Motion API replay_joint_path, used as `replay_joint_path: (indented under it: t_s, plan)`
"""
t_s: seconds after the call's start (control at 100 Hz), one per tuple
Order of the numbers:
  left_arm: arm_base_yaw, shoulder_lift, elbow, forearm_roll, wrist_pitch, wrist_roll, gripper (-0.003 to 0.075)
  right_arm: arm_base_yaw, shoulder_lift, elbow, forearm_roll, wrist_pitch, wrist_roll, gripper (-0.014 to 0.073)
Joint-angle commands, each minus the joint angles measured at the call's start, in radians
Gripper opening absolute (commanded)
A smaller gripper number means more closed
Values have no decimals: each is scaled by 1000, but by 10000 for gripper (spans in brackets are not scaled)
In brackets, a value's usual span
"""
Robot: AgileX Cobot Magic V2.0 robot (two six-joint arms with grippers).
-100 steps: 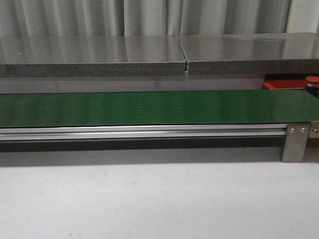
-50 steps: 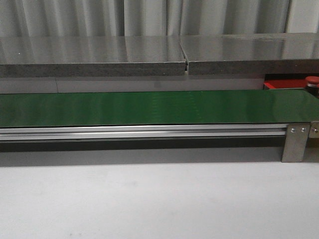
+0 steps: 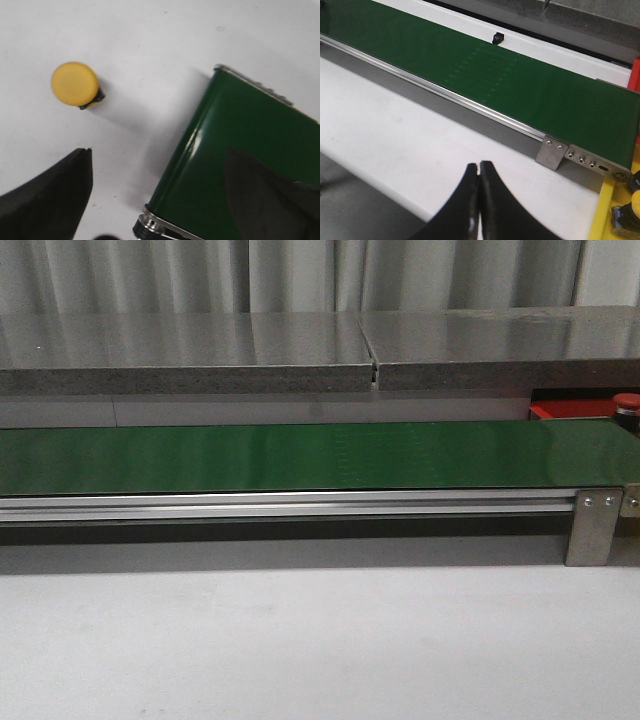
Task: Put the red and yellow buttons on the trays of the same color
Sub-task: 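Grasp a yellow push button from the pile with the left gripper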
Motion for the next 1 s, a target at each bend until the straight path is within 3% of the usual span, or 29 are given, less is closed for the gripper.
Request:
replay_joint_path:
  t_s: [0.0,0.25,0.67,0.85,0.99]
  plan:
    - [22,-10,-31,-4,-17,-18,526,0,7,-26,8,-68,-8,-68]
    - [37,62,-31,134,-66,-49,526,0,7,-26,8,-69,-8,-68]
    - [37,169,-33,115,-288,-49,526,0,7,-26,8,-70,-8,-68]
    - [37,207,-33,110,-306,-49,525,0,7,-26,8,-70,-8,-68]
    - [37,218,-33,110,-312,-49,449,0,7,-26,8,-70,-8,-68]
